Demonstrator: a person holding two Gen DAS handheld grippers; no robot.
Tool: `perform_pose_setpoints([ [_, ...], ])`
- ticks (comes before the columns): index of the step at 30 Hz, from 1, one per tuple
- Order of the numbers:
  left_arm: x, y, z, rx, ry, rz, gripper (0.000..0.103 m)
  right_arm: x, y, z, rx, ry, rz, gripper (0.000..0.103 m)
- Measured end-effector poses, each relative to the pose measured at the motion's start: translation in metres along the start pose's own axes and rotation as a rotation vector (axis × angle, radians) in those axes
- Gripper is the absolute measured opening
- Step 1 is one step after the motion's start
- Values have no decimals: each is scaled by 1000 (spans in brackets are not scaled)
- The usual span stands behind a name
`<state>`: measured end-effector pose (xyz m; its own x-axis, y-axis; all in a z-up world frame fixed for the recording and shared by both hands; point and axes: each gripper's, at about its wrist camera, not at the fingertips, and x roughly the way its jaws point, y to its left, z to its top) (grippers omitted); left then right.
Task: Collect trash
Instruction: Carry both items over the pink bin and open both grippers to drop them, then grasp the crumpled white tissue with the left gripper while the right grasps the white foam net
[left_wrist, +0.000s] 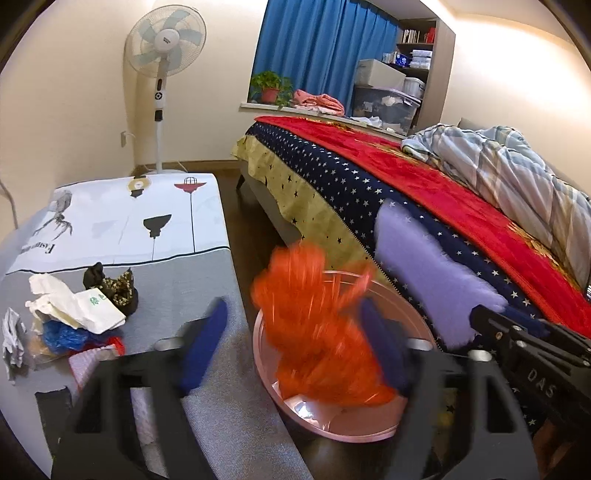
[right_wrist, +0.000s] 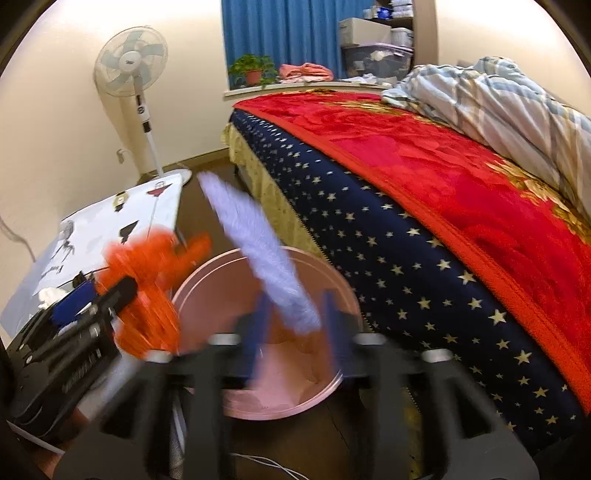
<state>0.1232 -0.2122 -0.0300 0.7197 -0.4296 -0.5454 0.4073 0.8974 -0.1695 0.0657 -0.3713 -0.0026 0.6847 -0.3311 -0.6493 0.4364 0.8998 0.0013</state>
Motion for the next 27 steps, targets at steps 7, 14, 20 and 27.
perform_pose_setpoints([
  [7,-10,9,-1,-10,-16,5,62,-5,-1,2,9,-33,-6,60],
  [14,-22,26,-2,-22,-37,20,54,-13,11,4,-22,-72,35,58],
  [20,-46,52,-5,-45,-68,74,43,-24,31,2,-61,-110,99,56],
  [27,-75,88,-20,-95,-81,178,43,-36,63,-6,-123,-137,204,49],
])
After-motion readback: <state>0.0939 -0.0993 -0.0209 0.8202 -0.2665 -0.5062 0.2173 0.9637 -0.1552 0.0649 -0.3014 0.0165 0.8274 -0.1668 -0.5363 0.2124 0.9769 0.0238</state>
